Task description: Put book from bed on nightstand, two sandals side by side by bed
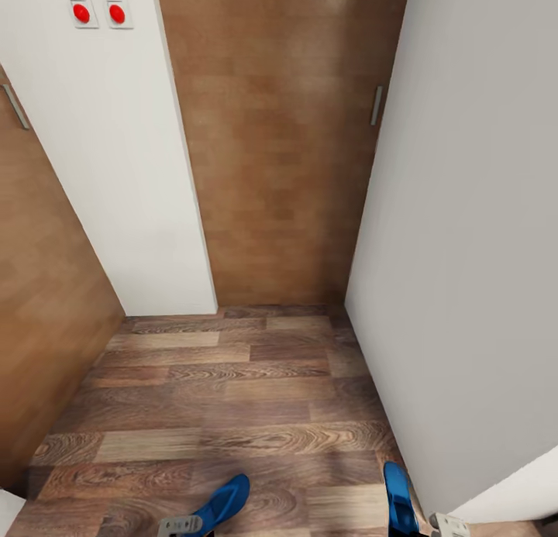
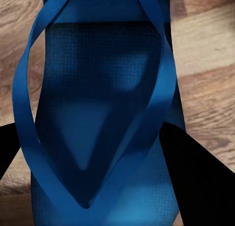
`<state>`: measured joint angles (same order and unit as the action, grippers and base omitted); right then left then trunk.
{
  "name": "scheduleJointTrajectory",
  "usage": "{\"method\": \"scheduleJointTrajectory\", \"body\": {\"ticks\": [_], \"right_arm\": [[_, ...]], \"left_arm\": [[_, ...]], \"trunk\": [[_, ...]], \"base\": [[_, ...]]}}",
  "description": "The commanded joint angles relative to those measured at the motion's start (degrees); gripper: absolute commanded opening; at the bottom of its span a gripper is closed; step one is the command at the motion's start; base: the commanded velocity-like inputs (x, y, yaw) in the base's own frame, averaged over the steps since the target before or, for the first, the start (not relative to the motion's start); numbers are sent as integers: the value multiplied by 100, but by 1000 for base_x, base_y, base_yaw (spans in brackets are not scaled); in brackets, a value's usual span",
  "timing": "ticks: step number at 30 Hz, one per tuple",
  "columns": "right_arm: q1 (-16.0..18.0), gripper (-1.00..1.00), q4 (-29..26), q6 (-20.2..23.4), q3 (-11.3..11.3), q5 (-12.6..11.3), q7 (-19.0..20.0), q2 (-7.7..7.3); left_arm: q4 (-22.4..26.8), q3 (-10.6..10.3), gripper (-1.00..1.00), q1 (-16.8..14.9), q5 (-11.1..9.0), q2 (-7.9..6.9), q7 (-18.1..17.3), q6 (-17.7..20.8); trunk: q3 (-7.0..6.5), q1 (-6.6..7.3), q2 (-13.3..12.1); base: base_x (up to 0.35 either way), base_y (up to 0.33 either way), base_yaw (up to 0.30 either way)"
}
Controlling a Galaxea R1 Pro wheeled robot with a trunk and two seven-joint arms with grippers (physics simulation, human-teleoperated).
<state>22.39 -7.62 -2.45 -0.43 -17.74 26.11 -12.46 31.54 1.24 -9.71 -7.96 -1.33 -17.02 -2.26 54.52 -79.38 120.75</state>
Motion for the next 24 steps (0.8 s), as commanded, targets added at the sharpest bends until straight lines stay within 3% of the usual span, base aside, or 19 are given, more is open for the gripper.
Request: {"method": "scheduleJointTrajectory", "body": {"ticks": [1, 10, 19, 24], "right_arm": [[2, -100, 6, -12, -1, -28, 18, -2], [2, -100, 6, -11, -1, -28, 19, -2], [2, -100, 6, -11, -1, -28, 21, -2], [2, -100, 6, -12, -1, -28, 18, -2]], "left_arm": [[-8, 11, 100, -4, -39, 1, -38, -2], [-8, 10, 100, -4, -39, 1, -35, -2], [-8, 8, 100, -4, -32, 1, -35, -1], [-8, 8, 100, -4, -37, 1, -35, -2]], "trunk": [[4, 1, 2], [4, 1, 2], [4, 1, 2], [4, 1, 2]], "base": [[5, 0, 251], [7, -6, 275], [126, -150, 278], [17, -21, 95]]}}
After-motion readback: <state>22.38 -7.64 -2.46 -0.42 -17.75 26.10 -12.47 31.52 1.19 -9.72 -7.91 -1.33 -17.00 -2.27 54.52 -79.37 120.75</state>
